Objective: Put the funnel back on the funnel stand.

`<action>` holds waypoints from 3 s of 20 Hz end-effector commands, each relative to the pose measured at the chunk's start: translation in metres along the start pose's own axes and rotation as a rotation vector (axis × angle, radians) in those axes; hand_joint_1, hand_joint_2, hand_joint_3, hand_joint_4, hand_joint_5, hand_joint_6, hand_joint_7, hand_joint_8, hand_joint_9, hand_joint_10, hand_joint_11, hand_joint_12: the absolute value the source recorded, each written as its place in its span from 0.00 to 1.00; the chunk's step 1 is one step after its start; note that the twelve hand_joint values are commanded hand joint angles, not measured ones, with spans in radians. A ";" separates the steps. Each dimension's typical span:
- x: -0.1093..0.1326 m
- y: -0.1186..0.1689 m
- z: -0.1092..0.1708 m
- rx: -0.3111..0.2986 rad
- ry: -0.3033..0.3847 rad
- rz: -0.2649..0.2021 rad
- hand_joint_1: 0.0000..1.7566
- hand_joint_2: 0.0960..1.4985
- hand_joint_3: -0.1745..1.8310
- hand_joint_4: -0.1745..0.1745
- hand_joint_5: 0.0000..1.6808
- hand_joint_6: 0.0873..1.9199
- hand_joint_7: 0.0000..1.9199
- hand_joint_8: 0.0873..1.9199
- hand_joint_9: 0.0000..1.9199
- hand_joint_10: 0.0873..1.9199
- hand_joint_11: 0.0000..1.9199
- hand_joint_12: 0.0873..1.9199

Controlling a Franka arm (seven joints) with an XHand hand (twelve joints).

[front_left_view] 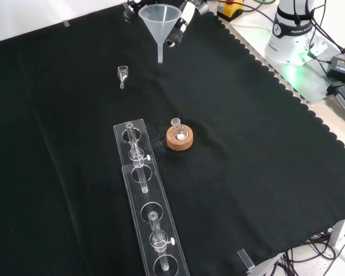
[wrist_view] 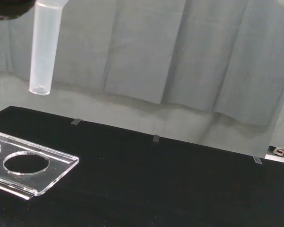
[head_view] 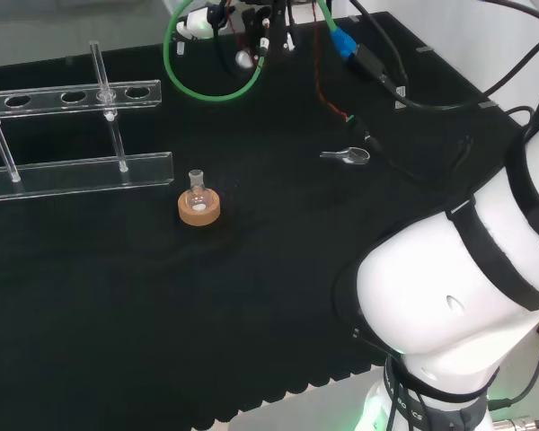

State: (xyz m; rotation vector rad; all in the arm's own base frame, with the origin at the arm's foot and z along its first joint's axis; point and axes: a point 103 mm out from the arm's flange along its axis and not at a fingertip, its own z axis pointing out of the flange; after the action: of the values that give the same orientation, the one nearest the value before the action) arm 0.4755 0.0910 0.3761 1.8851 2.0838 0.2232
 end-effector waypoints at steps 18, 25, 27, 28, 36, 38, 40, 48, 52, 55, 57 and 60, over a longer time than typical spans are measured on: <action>0.031 0.052 0.048 0.025 -0.089 0.005 0.67 0.56 0.18 0.31 0.80 0.17 0.85 0.30 1.00 0.12 1.00 0.40; 0.039 0.082 0.078 0.021 -0.075 -0.013 0.67 0.56 0.18 0.30 0.80 0.16 0.85 0.29 1.00 0.12 1.00 0.40; 0.044 0.089 0.084 0.016 -0.069 -0.021 0.67 0.56 0.18 0.30 0.80 0.16 0.85 0.29 1.00 0.12 1.00 0.40; 0.047 0.092 0.088 0.016 -0.069 -0.024 0.67 0.56 0.18 0.30 0.80 0.16 0.85 0.29 1.00 0.12 1.00 0.40; 0.062 0.108 0.124 0.054 -0.079 -0.058 0.67 0.56 0.18 0.30 0.81 0.16 0.85 0.29 1.00 0.12 1.00 0.40; 0.060 0.106 0.133 0.068 -0.071 -0.052 0.67 0.56 0.18 0.30 0.81 0.16 0.85 0.29 1.00 0.12 1.00 0.40; 0.060 0.104 0.139 0.078 -0.066 -0.052 0.67 0.55 0.18 0.30 0.81 0.16 0.85 0.29 1.00 0.12 1.00 0.40; 0.060 0.096 0.164 0.125 -0.060 -0.065 0.67 0.55 0.18 0.30 0.81 0.15 0.85 0.29 1.00 0.12 1.00 0.41; 0.060 0.090 0.173 0.149 -0.048 -0.072 0.67 0.55 0.18 0.31 0.81 0.15 0.85 0.29 1.00 0.12 1.00 0.40; 0.060 0.087 0.172 0.172 -0.025 -0.082 0.58 0.47 0.20 0.05 0.68 0.28 0.77 0.34 0.98 0.04 1.00 0.29; 0.060 0.085 0.171 0.203 -0.016 -0.093 0.54 0.44 0.21 0.01 0.56 0.39 0.68 0.38 0.93 0.00 0.98 0.22; 0.063 0.083 0.170 0.262 -0.001 -0.116 0.43 0.40 0.20 0.06 0.29 0.32 0.42 0.41 0.69 0.00 0.76 0.32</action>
State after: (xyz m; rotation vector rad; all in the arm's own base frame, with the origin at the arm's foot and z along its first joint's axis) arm 0.6101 0.1438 0.2358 1.8803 2.2323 -0.0177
